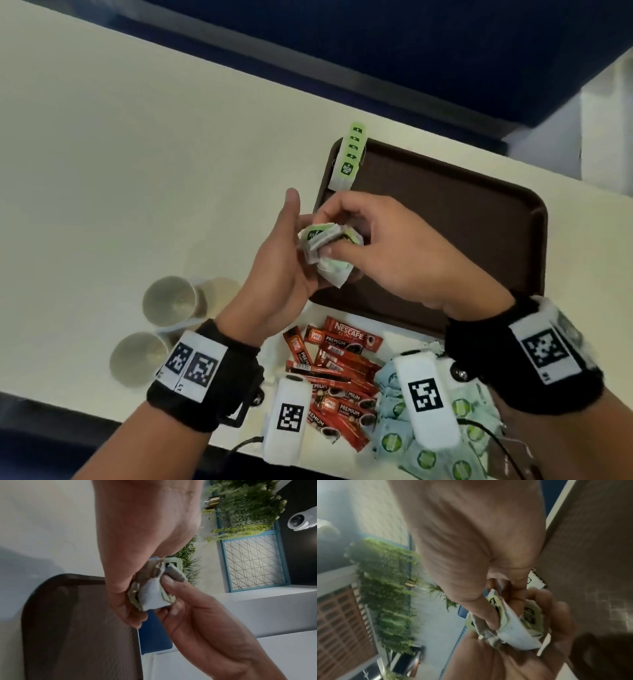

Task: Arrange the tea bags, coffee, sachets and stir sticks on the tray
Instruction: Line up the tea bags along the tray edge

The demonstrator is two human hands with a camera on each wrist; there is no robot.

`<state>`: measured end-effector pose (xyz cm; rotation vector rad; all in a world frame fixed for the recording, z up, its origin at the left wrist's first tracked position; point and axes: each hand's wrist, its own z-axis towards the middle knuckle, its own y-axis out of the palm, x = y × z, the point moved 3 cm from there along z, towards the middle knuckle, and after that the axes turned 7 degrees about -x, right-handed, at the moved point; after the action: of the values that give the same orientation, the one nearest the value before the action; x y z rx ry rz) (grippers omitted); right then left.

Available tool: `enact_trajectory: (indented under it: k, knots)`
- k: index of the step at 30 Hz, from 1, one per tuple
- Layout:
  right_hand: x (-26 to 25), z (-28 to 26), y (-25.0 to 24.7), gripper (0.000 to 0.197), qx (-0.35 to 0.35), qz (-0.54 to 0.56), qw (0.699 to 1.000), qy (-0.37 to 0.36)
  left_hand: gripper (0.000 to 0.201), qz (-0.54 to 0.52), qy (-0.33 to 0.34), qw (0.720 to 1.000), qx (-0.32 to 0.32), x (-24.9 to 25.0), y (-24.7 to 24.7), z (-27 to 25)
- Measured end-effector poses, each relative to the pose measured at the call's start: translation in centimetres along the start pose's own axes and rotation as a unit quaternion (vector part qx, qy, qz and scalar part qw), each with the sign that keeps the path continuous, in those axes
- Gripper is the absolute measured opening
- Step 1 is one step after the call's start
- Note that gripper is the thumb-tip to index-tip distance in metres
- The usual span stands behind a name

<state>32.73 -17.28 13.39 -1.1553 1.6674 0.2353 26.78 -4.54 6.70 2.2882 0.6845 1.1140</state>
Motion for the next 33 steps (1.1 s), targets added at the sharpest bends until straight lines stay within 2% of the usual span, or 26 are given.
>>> enact_trajectory:
  k: [2,5,9,14,21,24,26,29,31,33]
  knots:
    - [0.0,0.6,0.3,0.017,0.012,-0.049,0.999,-0.011,0.073,-0.01,0.0,1.0,0.0,0.3,0.1,0.5]
    - [0.7,1.1,0.1,0.024,0.083,-0.093,0.992,-0.019,0.065,-0.012,-0.004,1.0,-0.027,0.2,0.2,1.2]
    - [2.4,1.6,-0.1,0.037,0.169,-0.079,0.982,-0.029,0.051,-0.046,0.0,0.999,-0.024,-0.5,0.2,2.2]
    - [4.2,1.6,-0.1,0.04,0.223,-0.049,0.974,-0.011,0.043,-0.091,0.015,0.996,0.015,-1.2,-0.3,3.1]
    - [5.6,1.2,-1.1,0.035,0.211,0.171,0.962,0.029,0.04,-0.133,0.033,0.99,0.024,-0.9,-0.5,3.5]
    - [6.4,1.3,-1.6,0.032,0.209,0.214,0.952,0.059,0.041,-0.142,0.043,0.988,0.031,-0.6,-0.6,3.6]
    - [6.9,1.5,-1.7,0.024,0.192,0.247,0.946,0.081,0.042,-0.143,0.047,0.988,0.037,-0.5,-0.7,3.8]
    - [7.4,1.7,-2.2,0.017,0.184,0.286,0.937,0.084,0.044,-0.139,0.043,0.988,0.046,-0.5,-0.9,4.0]
    - [7.4,1.9,-3.1,0.017,0.213,0.296,0.929,0.068,0.052,-0.141,0.037,0.988,0.052,-0.5,-1.1,4.0]
    - [7.7,2.7,-4.4,0.013,0.25,0.228,0.94,0.053,0.059,-0.148,0.039,0.987,0.055,-0.3,-1.5,4.0]
